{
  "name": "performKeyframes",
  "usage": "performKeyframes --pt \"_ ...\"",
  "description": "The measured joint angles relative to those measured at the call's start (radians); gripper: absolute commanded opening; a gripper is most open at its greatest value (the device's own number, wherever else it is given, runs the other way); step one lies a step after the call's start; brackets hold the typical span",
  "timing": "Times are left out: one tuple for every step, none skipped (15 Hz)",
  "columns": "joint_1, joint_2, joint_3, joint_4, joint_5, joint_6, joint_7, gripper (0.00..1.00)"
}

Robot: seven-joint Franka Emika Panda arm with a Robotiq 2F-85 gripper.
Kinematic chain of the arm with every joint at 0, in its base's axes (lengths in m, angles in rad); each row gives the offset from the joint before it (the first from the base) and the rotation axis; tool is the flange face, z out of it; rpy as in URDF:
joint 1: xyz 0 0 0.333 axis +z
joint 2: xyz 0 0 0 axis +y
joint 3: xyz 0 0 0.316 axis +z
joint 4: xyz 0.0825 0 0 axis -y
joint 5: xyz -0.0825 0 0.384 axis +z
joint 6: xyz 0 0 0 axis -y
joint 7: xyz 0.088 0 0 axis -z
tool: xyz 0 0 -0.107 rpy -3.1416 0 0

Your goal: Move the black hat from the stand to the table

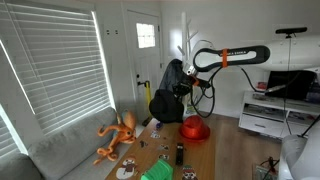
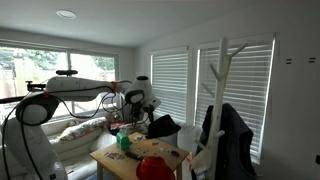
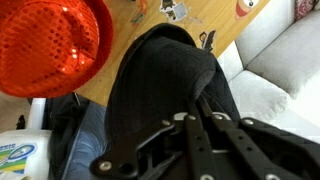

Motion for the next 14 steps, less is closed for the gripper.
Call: performKeyframes --pt "-0.007 0.015 0.006 0.005 0.022 -0.008 -0.020 0.01" --pt "-0.011 0.028 0.010 0.009 0.042 -0.019 -0.038 0.01" --pt "-0.013 0.040 0.014 0.014 0.061 -0.032 -0.054 0.01" --pt "-0.015 0.050 0.018 0.019 0.076 -0.044 -0.067 0.31" --pt "-0.017 0.059 0.022 0.025 0.086 -0.058 -0.078 0.32" --pt "-0.020 0.066 0.027 0.031 0.089 -0.067 -0.083 0.38" --pt "-0.024 0.072 0.031 0.035 0.089 -0.070 -0.083 0.44" --pt "-0.029 0.077 0.036 0.040 0.089 -0.071 -0.084 0.52" --pt "-0.034 0.080 0.040 0.045 0.089 -0.072 -0.086 0.58" --pt "-0.037 0.083 0.043 0.051 0.089 -0.073 -0.087 0.64" --pt "-0.040 0.083 0.045 0.055 0.089 -0.073 -0.088 0.72" --pt "-0.043 0.083 0.047 0.059 0.089 -0.073 -0.089 0.78" --pt "-0.046 0.083 0.048 0.065 0.089 -0.073 -0.090 0.86" --pt "-0.048 0.083 0.049 0.072 0.089 -0.073 -0.091 0.93"
